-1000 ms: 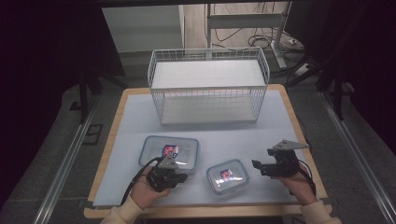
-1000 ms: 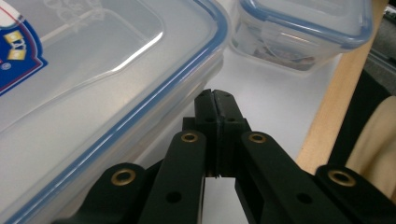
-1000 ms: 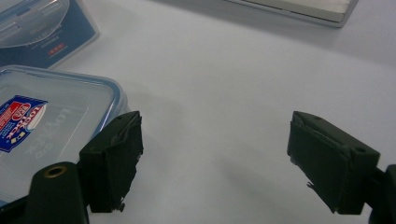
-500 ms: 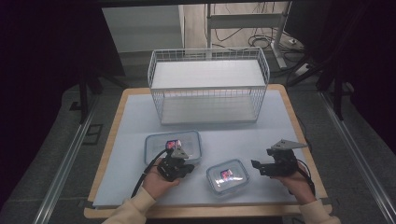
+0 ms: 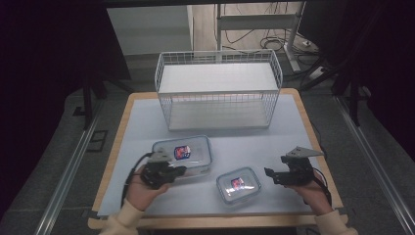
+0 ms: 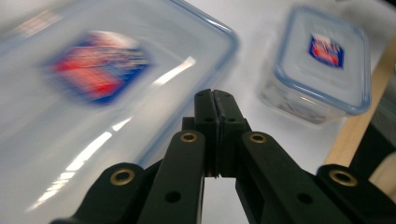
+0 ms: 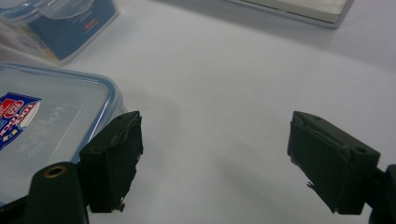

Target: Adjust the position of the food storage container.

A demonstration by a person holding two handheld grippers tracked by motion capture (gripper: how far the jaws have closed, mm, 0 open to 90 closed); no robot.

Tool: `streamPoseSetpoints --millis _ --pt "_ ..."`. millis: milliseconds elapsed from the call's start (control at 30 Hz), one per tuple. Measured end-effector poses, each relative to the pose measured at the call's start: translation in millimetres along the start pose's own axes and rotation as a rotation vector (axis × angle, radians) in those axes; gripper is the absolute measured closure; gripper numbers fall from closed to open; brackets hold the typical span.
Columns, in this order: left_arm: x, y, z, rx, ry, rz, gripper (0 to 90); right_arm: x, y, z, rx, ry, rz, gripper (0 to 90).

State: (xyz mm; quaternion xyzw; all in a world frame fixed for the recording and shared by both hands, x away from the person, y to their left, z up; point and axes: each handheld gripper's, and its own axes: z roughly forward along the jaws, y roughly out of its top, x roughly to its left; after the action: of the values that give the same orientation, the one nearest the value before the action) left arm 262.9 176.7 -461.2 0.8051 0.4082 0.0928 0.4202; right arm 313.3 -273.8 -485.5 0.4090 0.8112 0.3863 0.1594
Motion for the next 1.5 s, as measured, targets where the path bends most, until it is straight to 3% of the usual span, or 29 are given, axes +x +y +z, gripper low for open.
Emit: streamPoseSetpoints --millis 33,67,100,133,167,233,267,300,400,600,700,733,800,867,933,1167,1333,1500 --pt "6.5 -2.8 -9.0 -0.012 0.016 -0.02 89.8 -0.5 0.1 -0.2 -0.001 -0.004 0.0 17.8" --pt "20.3 -9.1 -24.1 -0.021 0.076 -0.047 89.9 -1.0 0.2 -0.3 0.0 -0.008 0.003 17.8" --pt "28.1 -12.4 -29.8 -0.024 0.107 -0.068 89.9 -1.1 0.3 -0.1 0.001 -0.009 0.004 17.8" --pt "36.6 -15.8 -34.6 -0.027 0.119 -0.098 90.0 -1.0 0.6 0.4 0.0 -0.008 0.003 17.8" --pt "36.6 -15.8 -34.6 -0.027 0.119 -0.098 89.9 -0.8 0.8 0.9 0.001 -0.01 0.001 17.8" --pt "53.5 -23.1 -39.5 -0.027 0.146 -0.153 89.9 -0.5 1.1 1.4 0.002 -0.011 -0.002 17.8" --pt "68.2 -31.5 -37.4 0.0 0.181 -0.185 89.9 0.3 1.7 2.2 0.002 -0.009 -0.006 17.8" --pt "68.2 -31.5 -37.4 0.0 0.181 -0.185 90.0 0.3 1.7 2.2 0.002 -0.009 -0.006 17.8" --pt "83.6 -45.2 -22.4 0.063 0.169 -0.23 90.0 0.3 2.9 2.4 0.0 -0.009 -0.006 17.7" --pt "89.3 -51.2 -10.5 0.106 0.161 -0.242 90.0 -1.5 2.3 2.0 0.002 -0.014 -0.005 17.7" --pt "91.2 -50.8 -5.6 0.104 0.129 -0.258 90.0 -2.5 2.1 2.0 0.001 -0.016 -0.002 17.7" --pt "92.0 -49.7 -2.6 0.096 0.092 -0.272 90.0 -2.4 1.7 2.2 0.003 -0.018 -0.002 17.7" --pt "92.2 -48.1 1.1 0.095 0.078 -0.278 90.0 -1.9 1.6 2.5 0.004 -0.019 -0.003 17.7" --pt "92.2 -47.0 3.1 0.094 0.073 -0.278 90.0 -1.6 1.6 2.6 0.005 -0.019 -0.004 17.7" --pt "93.3 -42.9 5.5 0.095 0.097 -0.277 90.0 -1.6 1.8 3.3 0.008 -0.02 -0.004 17.7" --pt "95.3 -35.2 14.5 0.096 0.09 -0.267 90.0 -2.0 2.0 4.6 0.013 -0.024 -0.001 17.7" --pt "93.3 -24.6 26.5 0.098 0.097 -0.265 90.0 -1.8 2.8 5.2 0.014 -0.023 -0.002 17.7" --pt "88.3 -7.7 47.9 0.096 0.073 -0.261 90.0 -1.7 3.3 6.6 0.019 -0.023 -0.003 17.7"
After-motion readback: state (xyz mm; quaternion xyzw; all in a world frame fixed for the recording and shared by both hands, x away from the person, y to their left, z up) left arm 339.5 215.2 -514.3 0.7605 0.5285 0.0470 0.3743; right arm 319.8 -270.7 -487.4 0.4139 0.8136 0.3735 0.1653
